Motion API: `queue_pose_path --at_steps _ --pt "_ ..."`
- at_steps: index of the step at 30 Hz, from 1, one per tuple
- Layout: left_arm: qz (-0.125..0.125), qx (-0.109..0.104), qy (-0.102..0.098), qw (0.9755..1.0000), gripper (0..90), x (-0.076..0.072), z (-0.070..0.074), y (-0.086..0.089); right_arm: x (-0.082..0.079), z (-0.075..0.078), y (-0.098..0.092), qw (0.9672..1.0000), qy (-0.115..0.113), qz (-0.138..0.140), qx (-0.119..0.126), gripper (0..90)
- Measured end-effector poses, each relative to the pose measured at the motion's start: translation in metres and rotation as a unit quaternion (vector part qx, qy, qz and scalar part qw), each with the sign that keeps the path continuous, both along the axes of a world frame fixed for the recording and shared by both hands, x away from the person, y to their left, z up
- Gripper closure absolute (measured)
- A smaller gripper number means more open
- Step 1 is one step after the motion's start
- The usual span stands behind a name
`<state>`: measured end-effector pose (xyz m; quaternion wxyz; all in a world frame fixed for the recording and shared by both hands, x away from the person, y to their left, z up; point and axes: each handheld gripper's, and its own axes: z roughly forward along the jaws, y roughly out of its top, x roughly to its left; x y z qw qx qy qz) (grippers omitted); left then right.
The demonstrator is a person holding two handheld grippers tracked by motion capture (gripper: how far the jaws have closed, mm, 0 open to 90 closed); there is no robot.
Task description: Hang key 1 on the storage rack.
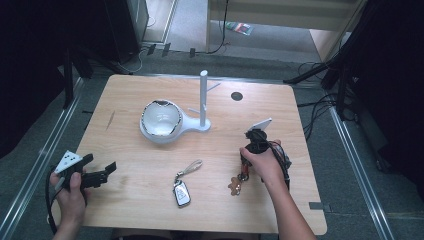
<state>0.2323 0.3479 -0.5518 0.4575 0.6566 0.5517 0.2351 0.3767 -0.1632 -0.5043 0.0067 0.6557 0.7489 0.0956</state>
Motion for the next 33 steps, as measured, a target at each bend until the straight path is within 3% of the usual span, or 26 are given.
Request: queue_pose_path --at_steps 7,12,13,16,24,26,30,33 --pt "0.001 -0.001 0.001 1.0 0.8 0.0 0.0 0.0 -0.002 0.0 0.004 0.9994 -0.005 0.029 -0.019 71.8" --pt "0.0 -0.004 0.002 1.0 0.8 0.0 0.0 0.001 -0.007 -0.001 0.013 0.9966 -0.021 0.057 -0.055 73.4" --pt "0.0 -0.005 0.002 1.0 0.8 0.0 0.0 0.001 -0.009 -0.001 0.017 0.9955 -0.025 0.065 -0.065 77.7" --pt "0.0 -0.006 0.002 1.0 0.8 0.0 0.0 0.001 -0.009 -0.001 0.018 0.9952 -0.027 0.067 -0.065 79.2" --pt "0.003 0.0 0.002 1.0 0.8 0.0 0.0 0.0 -0.017 -0.003 0.005 0.997 -0.058 0.049 -0.016 81.0" --pt "0.007 0.0 0.0 1.0 0.8 0.0 0.0 0.0 -0.019 -0.004 -0.001 0.9966 -0.068 0.046 0.006 81.1" --pt "0.009 0.002 0.0 1.0 0.8 -0.001 0.0 0.0 -0.023 -0.004 -0.002 0.9956 -0.079 0.05 0.013 81.2" --pt "0.012 0.005 0.0 0.9999 0.8 -0.001 0.0 -0.001 -0.026 -0.001 -0.002 0.9933 -0.099 0.054 0.029 81.3"
